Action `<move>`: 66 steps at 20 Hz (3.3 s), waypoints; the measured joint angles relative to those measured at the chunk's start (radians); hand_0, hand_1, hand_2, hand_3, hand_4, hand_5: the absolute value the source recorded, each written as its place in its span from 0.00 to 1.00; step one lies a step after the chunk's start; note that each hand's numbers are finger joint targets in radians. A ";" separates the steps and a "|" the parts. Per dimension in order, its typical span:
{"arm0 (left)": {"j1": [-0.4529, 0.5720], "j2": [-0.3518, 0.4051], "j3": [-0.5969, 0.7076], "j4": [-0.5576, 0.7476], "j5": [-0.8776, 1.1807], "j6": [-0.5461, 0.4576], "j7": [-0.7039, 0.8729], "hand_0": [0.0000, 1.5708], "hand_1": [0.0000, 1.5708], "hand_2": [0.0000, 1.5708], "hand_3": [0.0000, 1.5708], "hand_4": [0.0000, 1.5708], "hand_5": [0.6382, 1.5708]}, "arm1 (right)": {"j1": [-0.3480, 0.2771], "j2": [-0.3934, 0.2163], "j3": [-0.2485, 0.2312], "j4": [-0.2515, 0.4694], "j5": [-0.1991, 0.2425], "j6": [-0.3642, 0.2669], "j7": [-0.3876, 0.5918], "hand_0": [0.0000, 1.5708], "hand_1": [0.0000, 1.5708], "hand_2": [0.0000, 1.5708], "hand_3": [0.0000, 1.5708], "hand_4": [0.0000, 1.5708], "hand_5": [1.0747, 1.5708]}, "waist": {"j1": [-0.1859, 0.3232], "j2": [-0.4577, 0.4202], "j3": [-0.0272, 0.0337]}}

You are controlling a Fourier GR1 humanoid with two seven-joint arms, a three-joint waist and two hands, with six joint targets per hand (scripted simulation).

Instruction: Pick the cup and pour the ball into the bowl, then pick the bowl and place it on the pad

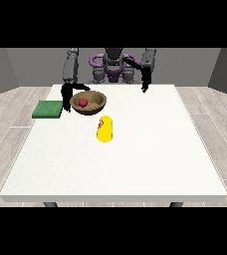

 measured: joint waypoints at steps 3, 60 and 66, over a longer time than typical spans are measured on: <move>-0.012 0.020 0.006 -0.036 0.009 -0.035 -0.007 0.00 0.00 0.00 0.00 0.00 0.12 | 0.001 0.010 -0.020 0.044 -0.007 -0.003 -0.088 0.00 0.00 0.00 0.00 0.00 1.00 | 0.036 0.037 -0.0028; 0.046 0.013 -0.034 -0.379 -0.126 0.060 -0.060 0.00 0.00 0.00 0.00 0.00 0.05 | -0.228 -0.674 -0.336 0.404 -0.261 0.362 0.134 1.00 1.00 1.00 0.30 0.24 1.00 | 0.023 0.415 0.0022; 0.082 0.011 -0.043 -0.440 -0.129 0.046 -0.001 0.00 0.00 0.00 0.00 0.00 0.05 | -0.231 -0.690 -0.301 0.419 -0.227 0.382 0.142 1.00 1.00 1.00 0.63 0.28 0.97 | 0.014 0.386 0.0014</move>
